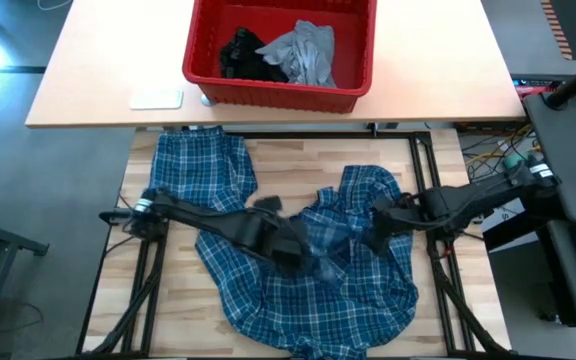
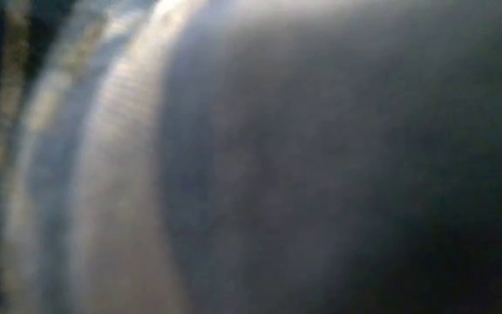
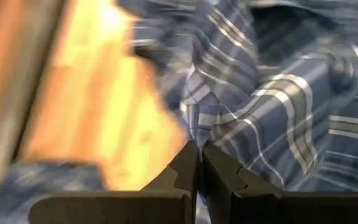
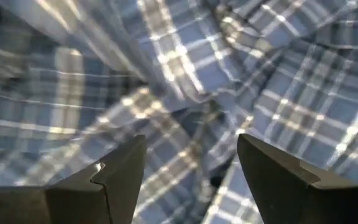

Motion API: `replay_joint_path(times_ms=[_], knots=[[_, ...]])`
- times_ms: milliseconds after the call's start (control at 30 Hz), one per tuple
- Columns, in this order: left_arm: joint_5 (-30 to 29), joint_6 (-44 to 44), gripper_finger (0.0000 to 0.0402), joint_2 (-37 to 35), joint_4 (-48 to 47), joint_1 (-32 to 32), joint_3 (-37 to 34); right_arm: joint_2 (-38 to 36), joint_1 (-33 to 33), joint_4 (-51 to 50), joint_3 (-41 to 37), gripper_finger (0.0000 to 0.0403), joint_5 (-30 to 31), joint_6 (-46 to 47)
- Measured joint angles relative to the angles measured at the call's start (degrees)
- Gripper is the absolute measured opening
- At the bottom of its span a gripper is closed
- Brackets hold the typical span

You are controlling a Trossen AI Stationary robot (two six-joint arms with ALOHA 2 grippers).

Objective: Fold Laundry from Bin
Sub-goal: Fold the blue patterned long sleeve shirt

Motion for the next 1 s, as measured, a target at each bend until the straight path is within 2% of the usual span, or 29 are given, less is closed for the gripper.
replay_joint_path(times_ms=[133, 267, 400, 500, 633, 800, 1000], knots=[[-8.2, -9.6, 0.0000, -2.4, -12.0, -1.5, 4.1, 0.0, -3.1, 0.2, -0.4, 0.0247, 1.2, -1.0], [-12.4, -12.4, 0.0000, -7.6, -9.3, -2.2, 3.1, 0.0, -6.1, 0.5, -0.4, 0.0247, 1.0, -3.4], [-14.7, -16.3, 0.0000, -11.3, -11.9, -2.2, 0.6, 0.0, -12.7, 2.1, -1.0, 0.0247, 0.8, -4.2], [-14.8, -16.9, 0.0000, -13.5, -11.1, -2.1, -3.3, 1.7, -18.1, 6.9, -1.1, 0.0247, -0.3, -9.5], [-14.5, -17.3, 0.0000, -16.2, -9.7, -1.1, -8.5, 9.6, -25.4, 9.1, -0.3, 0.0247, -2.1, -19.2], [-13.4, -18.9, 0.0000, -16.8, -9.7, -0.4, -13.3, 21.4, -30.1, 9.2, 3.5, 0.0247, -1.7, -27.8], [-12.4, -23.0, 0.0000, -17.5, -11.7, 0.0, -16.4, 32.7, -34.0, 4.9, 8.0, 0.0243, 4.3, -32.9]])
